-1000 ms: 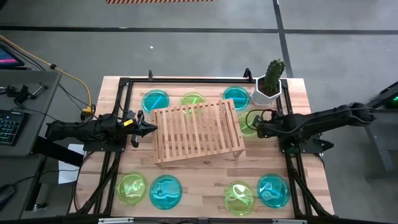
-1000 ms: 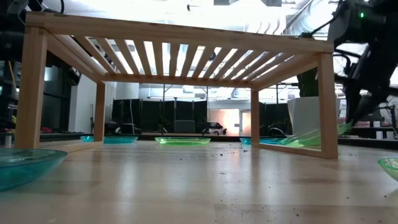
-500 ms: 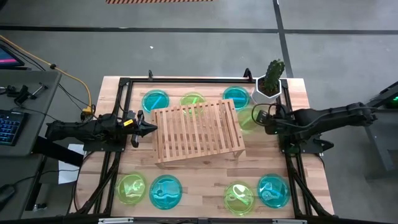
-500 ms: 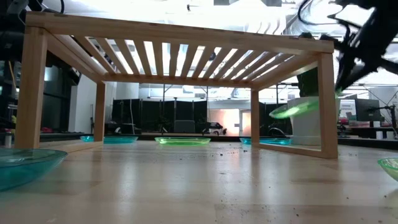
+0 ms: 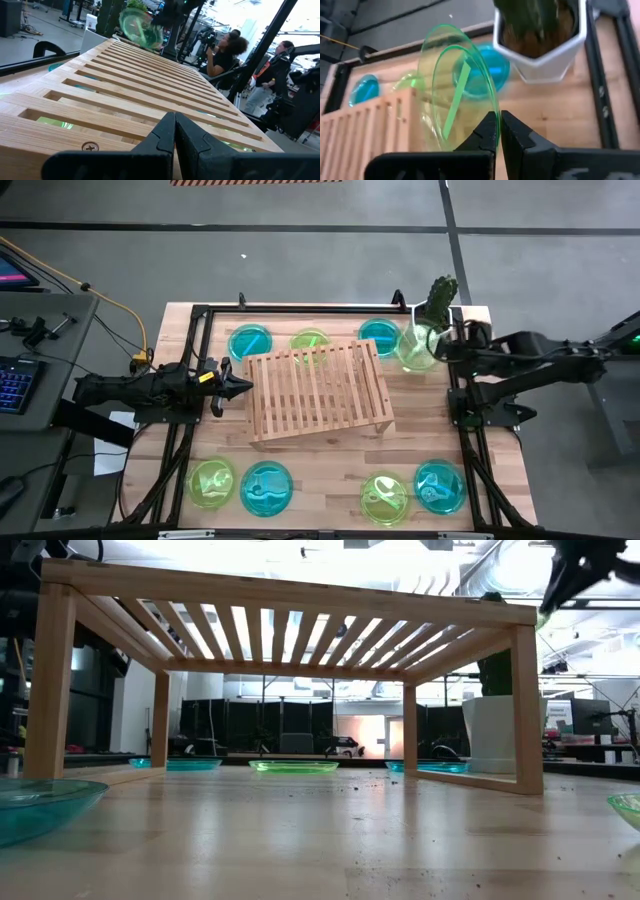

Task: Place and stack plates onto a shelf
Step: Put the green plate on the shelf

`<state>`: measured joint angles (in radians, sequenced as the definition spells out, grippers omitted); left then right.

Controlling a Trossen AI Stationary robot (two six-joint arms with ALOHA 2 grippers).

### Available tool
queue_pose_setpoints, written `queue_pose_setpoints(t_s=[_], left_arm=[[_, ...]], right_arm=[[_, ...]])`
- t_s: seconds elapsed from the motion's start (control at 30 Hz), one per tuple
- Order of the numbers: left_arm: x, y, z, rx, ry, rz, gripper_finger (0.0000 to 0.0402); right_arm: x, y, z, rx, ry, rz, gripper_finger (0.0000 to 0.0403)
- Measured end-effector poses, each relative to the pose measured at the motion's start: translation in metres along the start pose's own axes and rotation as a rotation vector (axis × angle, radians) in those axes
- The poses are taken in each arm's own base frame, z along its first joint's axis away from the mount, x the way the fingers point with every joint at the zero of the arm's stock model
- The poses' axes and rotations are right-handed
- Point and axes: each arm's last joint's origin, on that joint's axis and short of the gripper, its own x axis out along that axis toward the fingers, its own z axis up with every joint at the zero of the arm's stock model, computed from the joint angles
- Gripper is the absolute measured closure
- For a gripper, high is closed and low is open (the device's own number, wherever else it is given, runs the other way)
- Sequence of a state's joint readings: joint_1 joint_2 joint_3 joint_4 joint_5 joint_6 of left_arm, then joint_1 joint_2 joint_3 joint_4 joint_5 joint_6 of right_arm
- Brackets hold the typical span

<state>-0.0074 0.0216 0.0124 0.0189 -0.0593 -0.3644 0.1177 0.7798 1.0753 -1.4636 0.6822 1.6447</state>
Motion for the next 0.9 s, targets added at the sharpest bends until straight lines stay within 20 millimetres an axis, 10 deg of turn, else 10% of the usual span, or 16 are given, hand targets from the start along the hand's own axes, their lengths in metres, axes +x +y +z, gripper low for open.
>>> queue_pose_setpoints(t_s=[0.3, 0.9], left_arm=[[0.0, 0.0, 0.0, 0.0, 0.0, 0.0, 0.0401], [0.0, 0.0, 0.0, 0.0, 0.0, 0.0, 0.0401]], right_arm=[[-0.028, 0.031, 0.022, -0.078, -0.057, 0.148, 0.0403], [0.019, 0.12, -0.035, -0.318, 0.243, 0.391, 0.0403]])
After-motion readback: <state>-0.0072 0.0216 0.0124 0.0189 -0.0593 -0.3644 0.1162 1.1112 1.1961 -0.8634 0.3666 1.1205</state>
